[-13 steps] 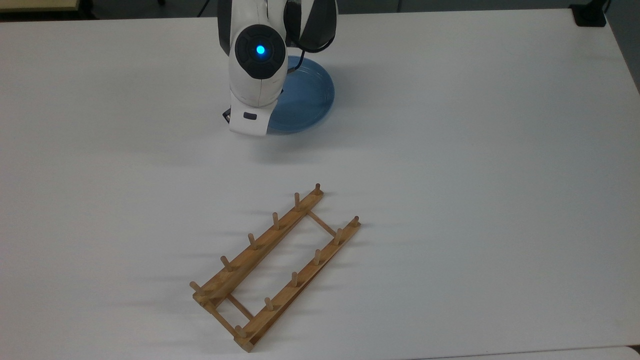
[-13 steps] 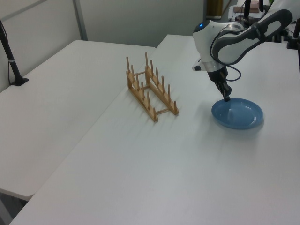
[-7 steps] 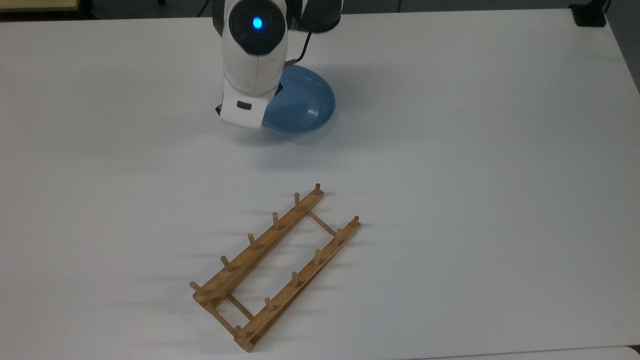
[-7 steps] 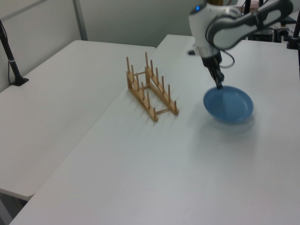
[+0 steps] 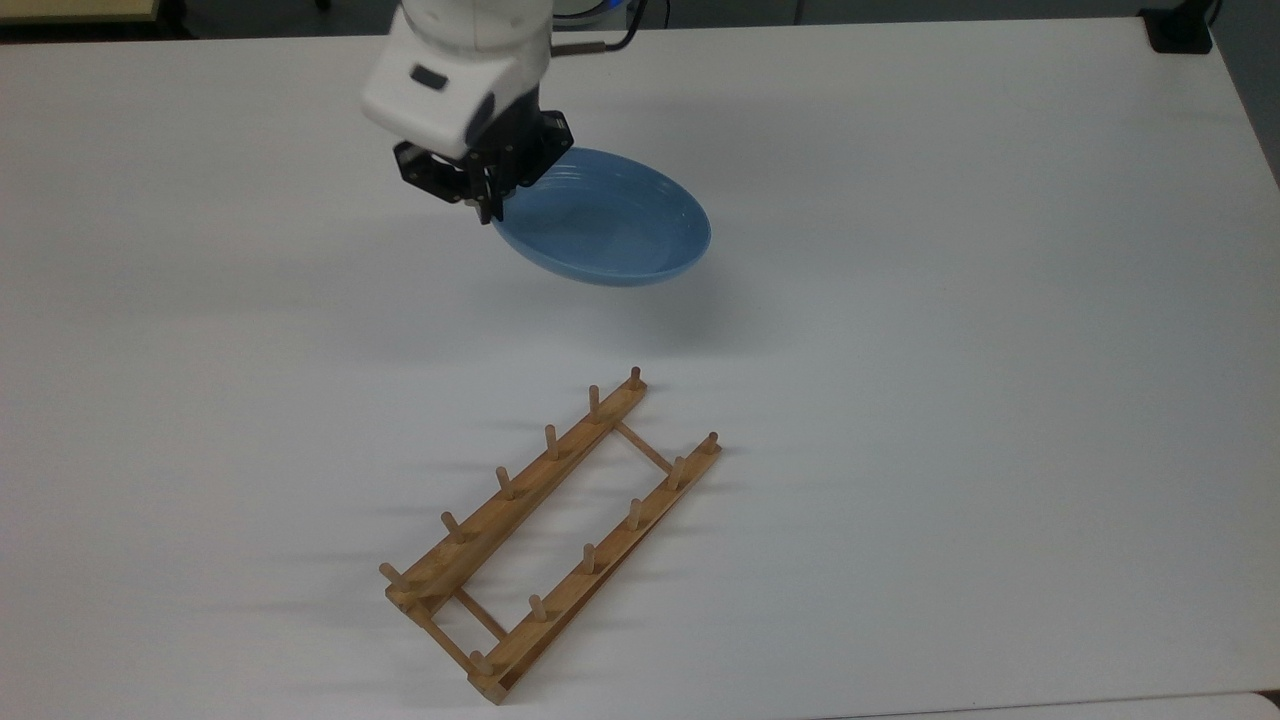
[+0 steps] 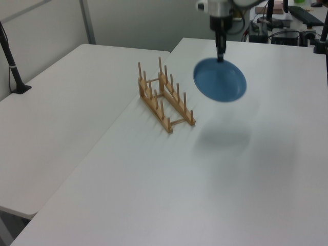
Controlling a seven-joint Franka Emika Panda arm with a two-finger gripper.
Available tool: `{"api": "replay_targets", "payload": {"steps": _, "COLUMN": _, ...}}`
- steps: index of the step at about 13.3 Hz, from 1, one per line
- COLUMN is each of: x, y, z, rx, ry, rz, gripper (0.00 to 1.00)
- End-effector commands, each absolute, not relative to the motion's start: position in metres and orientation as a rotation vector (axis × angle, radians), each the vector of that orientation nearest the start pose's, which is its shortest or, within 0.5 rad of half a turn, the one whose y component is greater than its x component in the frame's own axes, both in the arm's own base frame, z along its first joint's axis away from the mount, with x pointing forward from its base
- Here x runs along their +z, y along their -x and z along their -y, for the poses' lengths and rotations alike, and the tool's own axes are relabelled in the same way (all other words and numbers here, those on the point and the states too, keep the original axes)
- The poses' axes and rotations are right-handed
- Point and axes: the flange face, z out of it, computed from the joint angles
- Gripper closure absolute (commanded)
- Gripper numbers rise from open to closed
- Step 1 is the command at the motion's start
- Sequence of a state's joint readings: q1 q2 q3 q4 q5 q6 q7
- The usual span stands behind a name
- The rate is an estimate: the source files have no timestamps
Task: Place plate in plate rack
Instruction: 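Lift the plate, tilt it upright, and carry it over the wooden rack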
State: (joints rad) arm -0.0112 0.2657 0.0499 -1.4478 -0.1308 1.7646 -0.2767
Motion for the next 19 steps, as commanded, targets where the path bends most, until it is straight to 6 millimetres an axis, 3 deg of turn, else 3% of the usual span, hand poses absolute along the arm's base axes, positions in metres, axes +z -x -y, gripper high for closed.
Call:
{"api": "replay_targets", "payload": {"steps": 1, "x": 0.583, "y": -0.669, "z": -0.006, "rx": -0.481, "ry": 3.213, "rz": 0.173, "gripper": 1.0}}
{"api": "replay_targets", "payload": {"steps": 5, "x": 0.606, "y": -0.685, "z": 0.011, "rx": -0.858, "ry": 3.15, "rz": -0.124, "gripper": 1.0}}
{"api": "replay_targets", "payload": {"steps": 8, "x": 0.611, "y": -0.692, "z": 0.007, "rx": -1.055, "ry": 3.134, "rz": -0.255, "gripper": 1.0}}
{"api": "replay_targets", "payload": {"steps": 11, "x": 0.59, "y": -0.694, "z": -0.003, "rx": -1.139, "ry": 3.219, "rz": -0.339, "gripper": 1.0}}
{"api": "replay_targets", "payload": {"steps": 14, "x": 0.554, "y": -0.696, "z": -0.032, "rx": -1.179, "ry": 3.31, "rz": -0.296, "gripper": 1.0}}
{"api": "replay_targets", "payload": {"steps": 16, "x": 0.535, "y": -0.7, "z": -0.038, "rx": -1.181, "ry": 3.332, "rz": -0.306, "gripper": 1.0}}
{"api": "replay_targets", "payload": {"steps": 19, "x": 0.518, "y": -0.707, "z": -0.055, "rx": -1.257, "ry": 3.315, "rz": -0.268, "gripper": 1.0}}
